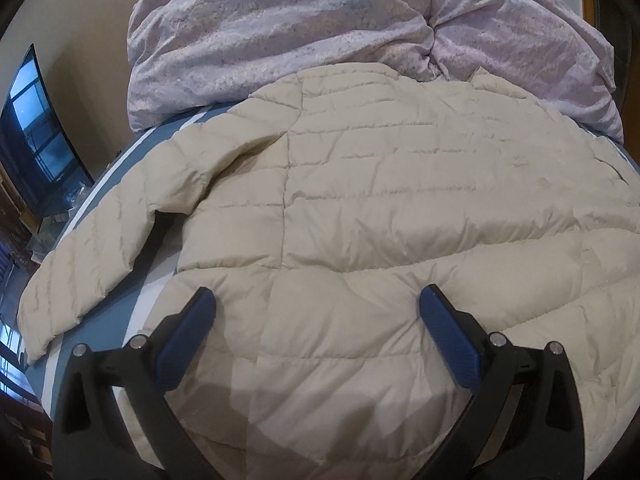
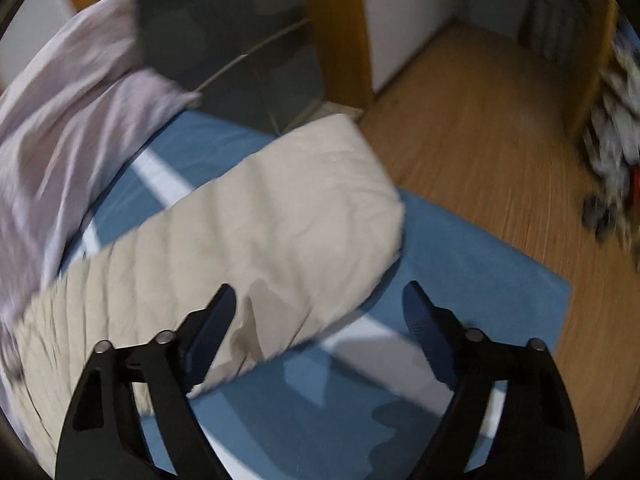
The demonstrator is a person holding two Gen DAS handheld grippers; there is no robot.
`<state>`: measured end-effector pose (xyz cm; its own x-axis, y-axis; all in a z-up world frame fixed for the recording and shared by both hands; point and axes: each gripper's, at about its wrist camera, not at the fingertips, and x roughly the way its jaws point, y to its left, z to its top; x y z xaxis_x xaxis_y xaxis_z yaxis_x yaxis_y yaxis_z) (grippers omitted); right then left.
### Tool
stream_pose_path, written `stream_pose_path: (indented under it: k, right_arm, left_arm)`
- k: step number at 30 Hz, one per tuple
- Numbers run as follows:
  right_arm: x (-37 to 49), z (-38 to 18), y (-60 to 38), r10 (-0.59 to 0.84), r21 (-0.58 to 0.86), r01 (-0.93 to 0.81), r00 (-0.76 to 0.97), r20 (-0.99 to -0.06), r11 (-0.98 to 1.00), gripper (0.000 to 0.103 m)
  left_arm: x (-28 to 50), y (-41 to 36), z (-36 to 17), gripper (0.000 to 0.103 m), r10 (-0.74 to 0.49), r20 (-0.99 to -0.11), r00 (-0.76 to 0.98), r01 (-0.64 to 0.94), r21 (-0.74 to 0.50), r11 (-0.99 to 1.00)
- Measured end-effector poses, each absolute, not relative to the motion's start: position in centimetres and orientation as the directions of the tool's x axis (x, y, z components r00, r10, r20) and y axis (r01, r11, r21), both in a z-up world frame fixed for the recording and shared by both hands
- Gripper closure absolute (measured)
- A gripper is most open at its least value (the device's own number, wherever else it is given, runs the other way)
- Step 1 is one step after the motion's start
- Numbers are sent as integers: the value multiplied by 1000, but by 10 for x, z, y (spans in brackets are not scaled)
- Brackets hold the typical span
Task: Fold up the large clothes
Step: 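Grasp the jacket sleeve cuff with the right gripper and lift it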
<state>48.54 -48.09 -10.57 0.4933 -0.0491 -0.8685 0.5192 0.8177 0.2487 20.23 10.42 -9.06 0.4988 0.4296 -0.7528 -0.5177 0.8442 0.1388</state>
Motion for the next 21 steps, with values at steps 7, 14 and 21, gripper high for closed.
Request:
stream_pose_path:
  k: [7,14,21]
  right_arm:
    - [488,-114,-492,-61,280,548,523,-850,788,47]
    - [495,-105,-482,-73,255,499,547,-834,828,90]
    - [508,-62,-388,-57,163,280,639,-767,946,93]
  left_arm:
    - [204,107,-95,2,415,-770,486,-517,130,846]
    - [205,107,-97,2,400,-780,480,-514,119,850]
    - [205,112,-98,2,363,-794,488,-517,72,853]
